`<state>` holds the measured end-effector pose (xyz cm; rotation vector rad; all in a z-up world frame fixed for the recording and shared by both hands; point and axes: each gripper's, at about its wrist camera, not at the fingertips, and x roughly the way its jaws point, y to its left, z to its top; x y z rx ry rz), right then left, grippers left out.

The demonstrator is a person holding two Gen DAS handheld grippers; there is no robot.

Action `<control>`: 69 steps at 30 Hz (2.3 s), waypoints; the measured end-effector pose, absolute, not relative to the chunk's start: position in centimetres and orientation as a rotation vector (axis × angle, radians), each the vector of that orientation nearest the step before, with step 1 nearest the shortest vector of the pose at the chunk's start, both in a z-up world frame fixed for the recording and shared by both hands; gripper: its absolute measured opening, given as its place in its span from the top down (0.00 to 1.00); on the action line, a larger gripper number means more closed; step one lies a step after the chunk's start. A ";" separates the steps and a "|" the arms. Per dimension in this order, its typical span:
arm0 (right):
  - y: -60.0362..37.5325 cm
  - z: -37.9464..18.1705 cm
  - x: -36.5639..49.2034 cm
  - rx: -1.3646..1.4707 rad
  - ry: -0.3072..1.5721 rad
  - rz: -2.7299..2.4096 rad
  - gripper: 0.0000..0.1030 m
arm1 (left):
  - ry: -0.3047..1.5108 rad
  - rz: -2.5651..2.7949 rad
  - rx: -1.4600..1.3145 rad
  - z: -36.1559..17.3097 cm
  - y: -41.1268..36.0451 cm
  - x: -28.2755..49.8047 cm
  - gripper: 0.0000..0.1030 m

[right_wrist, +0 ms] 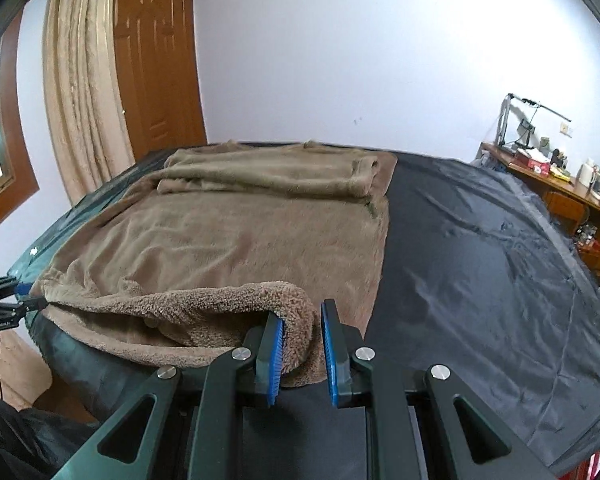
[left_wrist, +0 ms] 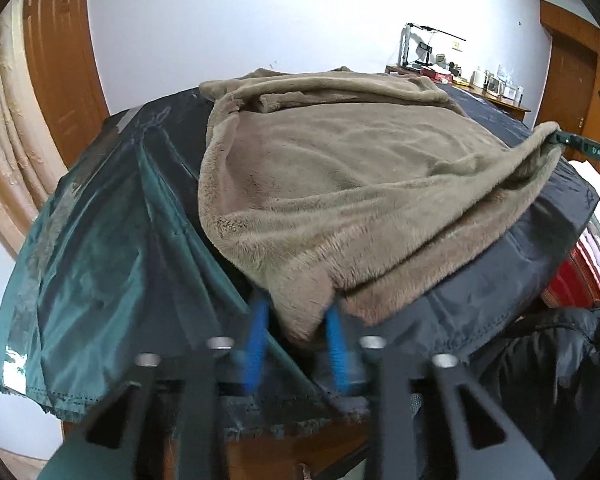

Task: Fold clothes

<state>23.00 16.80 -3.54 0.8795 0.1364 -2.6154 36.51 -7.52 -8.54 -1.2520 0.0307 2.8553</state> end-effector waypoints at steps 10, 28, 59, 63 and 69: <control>16.7 -3.3 22.1 0.853 0.151 -2.674 0.82 | 0.019 3.027 -1.120 -5.3 -8.3 36.3 0.86; 16.0 3.2 17.9 0.555 0.157 -2.739 0.82 | -0.053 3.196 -0.646 5.8 -11.1 30.4 0.86; 10.5 0.8 -16.9 0.867 0.036 -2.982 0.82 | -0.271 3.242 -1.157 1.4 -16.6 -6.9 0.86; 9.5 -3.6 -19.2 1.062 0.085 -2.955 0.82 | -0.237 3.223 -1.335 -2.5 -16.7 -10.4 0.86; 10.2 -5.8 -20.3 1.276 0.028 -2.856 0.82 | -0.219 3.168 -1.564 -7.3 -16.8 -12.5 0.71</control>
